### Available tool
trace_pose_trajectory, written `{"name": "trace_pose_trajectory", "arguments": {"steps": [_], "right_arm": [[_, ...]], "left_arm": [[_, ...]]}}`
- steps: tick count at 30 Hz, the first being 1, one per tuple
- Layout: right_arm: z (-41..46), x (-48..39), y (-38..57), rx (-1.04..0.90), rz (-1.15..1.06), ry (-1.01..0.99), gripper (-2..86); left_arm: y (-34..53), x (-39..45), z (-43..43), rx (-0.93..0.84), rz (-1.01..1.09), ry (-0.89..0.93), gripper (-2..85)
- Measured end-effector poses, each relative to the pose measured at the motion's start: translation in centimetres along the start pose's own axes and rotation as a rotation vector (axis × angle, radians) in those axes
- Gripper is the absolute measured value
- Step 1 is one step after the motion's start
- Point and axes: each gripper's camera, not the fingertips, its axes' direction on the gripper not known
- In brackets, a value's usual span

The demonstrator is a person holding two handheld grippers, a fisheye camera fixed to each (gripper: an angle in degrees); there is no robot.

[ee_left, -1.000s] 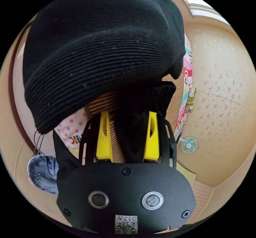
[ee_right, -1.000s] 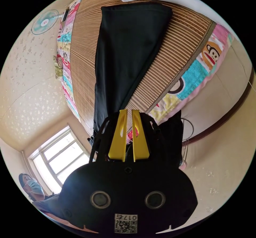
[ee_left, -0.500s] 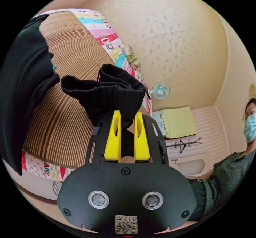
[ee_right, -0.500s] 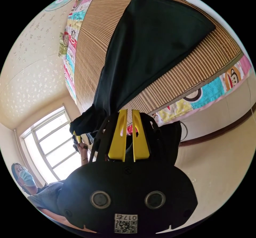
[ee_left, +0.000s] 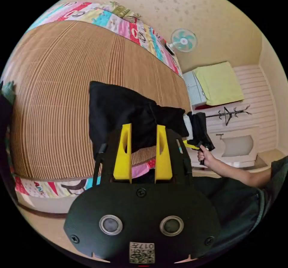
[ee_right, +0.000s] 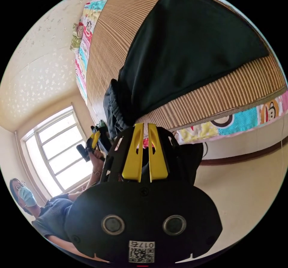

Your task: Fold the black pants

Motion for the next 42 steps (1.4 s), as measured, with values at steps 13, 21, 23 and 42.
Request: {"name": "trace_pose_trajectory", "arguments": {"steps": [13,21,23,42], "right_arm": [[10.4,-12.5,-6.9,-0.138,-0.364,0.433,3.2],[15.2,-11.2,-6.8,-0.219,-0.237,0.020,0.8],[15.2,-10.3,-7.0,-0.260,-0.216,-0.154,0.7],[-1.0,6.6,-2.5,-0.037,0.122,-0.571,7.5]], "left_arm": [[3.2,-19.0,13.3,-0.241,-0.407,0.566,10.1],[-1.0,-1.7,5.8,-0.239,0.238,0.073,8.7],[-1.1,3.8,7.5,-0.242,0.388,-0.068,8.7],[-7.2,-15.6,22.3,-0.368,0.005,-0.222,16.1]]}}
